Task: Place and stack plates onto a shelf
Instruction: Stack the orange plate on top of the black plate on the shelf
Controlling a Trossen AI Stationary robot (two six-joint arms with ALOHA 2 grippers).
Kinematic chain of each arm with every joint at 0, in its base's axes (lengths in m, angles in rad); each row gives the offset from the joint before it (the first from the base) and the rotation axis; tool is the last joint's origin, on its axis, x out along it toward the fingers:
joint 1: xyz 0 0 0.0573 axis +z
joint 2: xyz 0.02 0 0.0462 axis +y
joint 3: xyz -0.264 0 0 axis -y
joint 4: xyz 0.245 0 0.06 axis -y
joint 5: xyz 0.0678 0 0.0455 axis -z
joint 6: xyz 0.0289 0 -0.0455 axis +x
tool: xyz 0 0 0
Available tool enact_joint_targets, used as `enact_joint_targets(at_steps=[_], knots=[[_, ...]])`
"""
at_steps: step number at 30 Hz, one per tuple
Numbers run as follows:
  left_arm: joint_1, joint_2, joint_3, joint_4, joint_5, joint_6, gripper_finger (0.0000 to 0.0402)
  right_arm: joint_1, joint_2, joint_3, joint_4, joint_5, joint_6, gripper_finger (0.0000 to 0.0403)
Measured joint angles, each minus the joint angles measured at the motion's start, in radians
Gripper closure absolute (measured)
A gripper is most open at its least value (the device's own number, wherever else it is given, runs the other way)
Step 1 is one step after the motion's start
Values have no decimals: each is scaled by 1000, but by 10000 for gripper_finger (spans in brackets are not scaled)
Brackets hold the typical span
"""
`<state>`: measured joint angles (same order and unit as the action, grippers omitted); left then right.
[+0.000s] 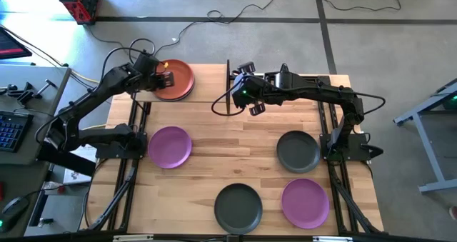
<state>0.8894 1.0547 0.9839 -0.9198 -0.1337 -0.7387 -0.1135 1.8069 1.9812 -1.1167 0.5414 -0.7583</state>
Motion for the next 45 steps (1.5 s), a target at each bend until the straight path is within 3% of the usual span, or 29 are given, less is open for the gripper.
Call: enact_joint_targets(at_steps=[16,21,26,30,37,45], knots=[[15,14,-1,44,25,34,326,0,0,0,1,0,2,261],[5,-17,-1,174,33,44,326,0,0,0,1,0,2,261],[-48,-28,-1,443,114,83,326,0,0,0,1,0,3,261],[-120,-8,-1,604,112,106,326,0,0,0,2,0,24,261],[-234,67,-1,655,20,89,326,0,0,0,1,0,81,261],[-318,178,-1,655,8,41,326,0,0,0,1,0,81,261]])
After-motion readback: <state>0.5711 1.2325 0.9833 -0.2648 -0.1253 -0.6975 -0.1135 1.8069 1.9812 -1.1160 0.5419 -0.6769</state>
